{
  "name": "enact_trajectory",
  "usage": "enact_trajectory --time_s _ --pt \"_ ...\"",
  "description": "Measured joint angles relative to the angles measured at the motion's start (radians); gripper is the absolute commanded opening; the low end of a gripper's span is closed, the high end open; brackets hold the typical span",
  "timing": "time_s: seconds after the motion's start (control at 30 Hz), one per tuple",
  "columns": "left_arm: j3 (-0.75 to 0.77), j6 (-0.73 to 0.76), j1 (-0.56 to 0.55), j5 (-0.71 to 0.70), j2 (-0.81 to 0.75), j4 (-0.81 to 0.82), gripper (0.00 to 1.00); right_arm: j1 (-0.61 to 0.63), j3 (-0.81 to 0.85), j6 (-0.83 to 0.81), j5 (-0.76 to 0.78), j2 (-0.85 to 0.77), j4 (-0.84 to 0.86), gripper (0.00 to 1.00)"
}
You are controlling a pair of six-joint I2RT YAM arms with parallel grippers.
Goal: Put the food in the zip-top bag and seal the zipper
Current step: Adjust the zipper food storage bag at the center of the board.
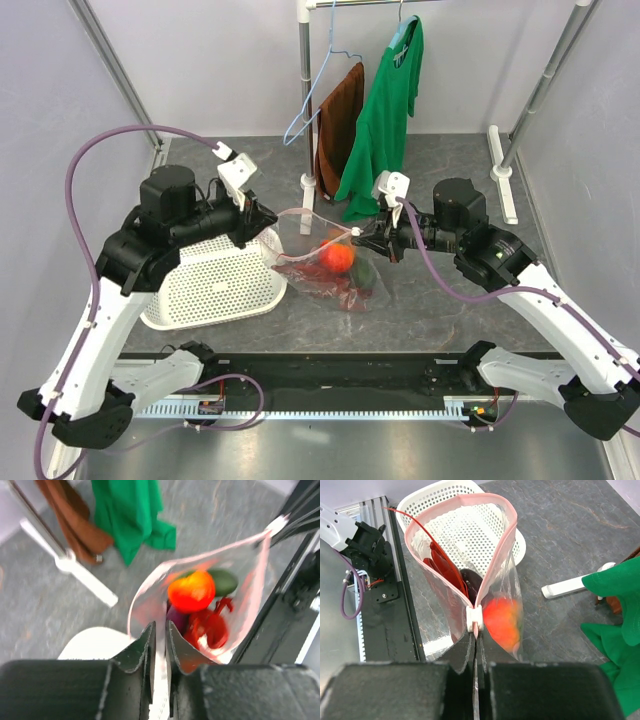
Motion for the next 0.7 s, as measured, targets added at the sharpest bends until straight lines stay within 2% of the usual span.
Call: enact_trajectory --time_s 0.03,0.23,0.43,0.7 --pt "0.002 0.007 0.021 0.01 0.008 -0.017 0.24 0.0 0.0 -0.005 -0.001 0.0 -0.002 0.0" --pt "0.002 0.194 0.051 0.154 0.07 -0.185 0.29 0.0 0.0 -0.045 -0.005 -0.003 -0.016 0.0" --pt "0.002 0.439 0.051 0.289 0.124 -0.294 0.28 0.0 0.0 -0.076 -0.016 -0.013 -0.028 0.0" --pt "0.019 0.635 0.05 0.443 0.237 -0.364 0.32 0.0 0.0 -0.088 -0.021 -0.013 -0.031 0.0"
